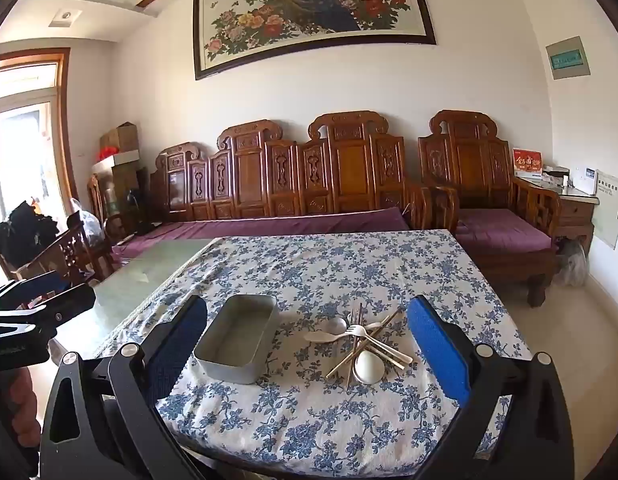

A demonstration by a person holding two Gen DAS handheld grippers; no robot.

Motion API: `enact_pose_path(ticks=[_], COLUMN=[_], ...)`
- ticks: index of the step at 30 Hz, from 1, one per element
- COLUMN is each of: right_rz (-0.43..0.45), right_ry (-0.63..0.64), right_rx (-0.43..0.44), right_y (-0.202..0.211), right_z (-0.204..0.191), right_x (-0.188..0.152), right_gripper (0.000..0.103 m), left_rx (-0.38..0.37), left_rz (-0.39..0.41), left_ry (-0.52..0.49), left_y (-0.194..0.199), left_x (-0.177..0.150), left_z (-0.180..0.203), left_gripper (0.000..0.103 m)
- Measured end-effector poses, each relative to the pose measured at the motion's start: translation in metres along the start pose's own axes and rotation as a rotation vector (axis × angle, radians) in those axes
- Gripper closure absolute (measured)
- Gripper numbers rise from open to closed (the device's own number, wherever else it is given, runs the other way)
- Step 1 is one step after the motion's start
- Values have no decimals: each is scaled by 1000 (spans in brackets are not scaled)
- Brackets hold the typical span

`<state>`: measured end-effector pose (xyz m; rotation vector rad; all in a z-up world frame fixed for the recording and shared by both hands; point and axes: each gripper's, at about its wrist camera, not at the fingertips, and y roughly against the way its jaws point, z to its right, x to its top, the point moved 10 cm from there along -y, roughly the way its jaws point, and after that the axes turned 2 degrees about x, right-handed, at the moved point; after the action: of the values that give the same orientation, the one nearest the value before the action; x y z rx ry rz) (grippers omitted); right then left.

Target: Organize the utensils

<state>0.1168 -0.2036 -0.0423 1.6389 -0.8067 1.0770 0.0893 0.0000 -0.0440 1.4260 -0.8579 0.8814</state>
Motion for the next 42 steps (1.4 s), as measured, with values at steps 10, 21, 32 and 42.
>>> enact_pose_path(ticks=[10, 21, 32, 42], right_rz=[-3, -5, -3, -3], right_ry=[2, 2, 4, 3], right_rx=[-2, -2, -2, -2], right_y=[0, -1, -1, -1], right_z=[0, 0, 0, 0], right_x=[-1, -1, -1, -1], right_gripper=[2, 2, 2, 2], left_rx=[1, 0, 0, 1], left_rz=[6, 12, 16, 18], left_ry=[-1, 2, 4, 3], left_y=[1, 6, 7, 8], left_x=[2, 10, 11, 13], left_z=[1, 1, -1, -1], left_gripper=[6, 6, 6, 6])
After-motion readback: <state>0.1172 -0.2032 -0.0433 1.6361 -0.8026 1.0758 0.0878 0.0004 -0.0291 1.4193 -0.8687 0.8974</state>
